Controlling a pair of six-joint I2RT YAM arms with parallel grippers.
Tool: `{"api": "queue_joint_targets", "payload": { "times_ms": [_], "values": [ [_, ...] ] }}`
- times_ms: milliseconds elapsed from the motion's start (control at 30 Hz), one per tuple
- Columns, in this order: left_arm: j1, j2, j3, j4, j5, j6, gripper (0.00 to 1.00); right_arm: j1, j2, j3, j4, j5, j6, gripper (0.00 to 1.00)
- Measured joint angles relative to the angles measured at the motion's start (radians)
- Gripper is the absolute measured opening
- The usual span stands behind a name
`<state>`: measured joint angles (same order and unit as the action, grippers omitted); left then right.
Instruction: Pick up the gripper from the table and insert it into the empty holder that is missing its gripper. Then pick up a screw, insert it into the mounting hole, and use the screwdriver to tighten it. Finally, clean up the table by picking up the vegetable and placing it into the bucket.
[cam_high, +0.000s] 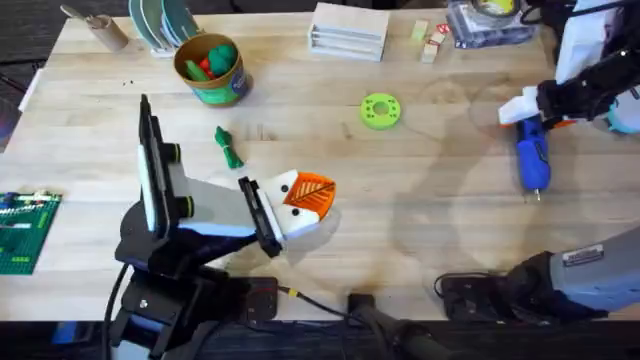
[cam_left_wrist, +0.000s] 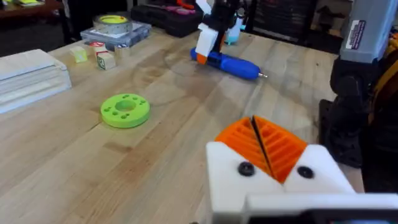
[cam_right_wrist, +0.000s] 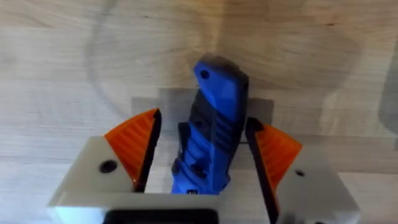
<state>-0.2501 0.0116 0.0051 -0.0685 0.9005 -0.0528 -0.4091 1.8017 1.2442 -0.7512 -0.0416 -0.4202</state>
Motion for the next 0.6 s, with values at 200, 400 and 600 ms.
{"api": "queue_joint_targets", "payload": {
  "times_ms": [200, 400, 600],
  "values": [
    [0.0, 0.0, 0.0, 0.0, 0.0, 0.0, 0.004, 0.0, 0.038, 0.0, 0.0, 0.013, 0.0, 0.878],
    [0.0, 0.0, 0.0, 0.0, 0.0, 0.0, 0.004, 0.0, 0.044, 0.0, 0.001, 0.018, 0.0, 0.872],
    [0.0, 0.0, 0.0, 0.0, 0.0, 0.0, 0.004, -0.005, 0.044, 0.0, 0.003, 0.028, -0.008, 0.551]
  ]
}}
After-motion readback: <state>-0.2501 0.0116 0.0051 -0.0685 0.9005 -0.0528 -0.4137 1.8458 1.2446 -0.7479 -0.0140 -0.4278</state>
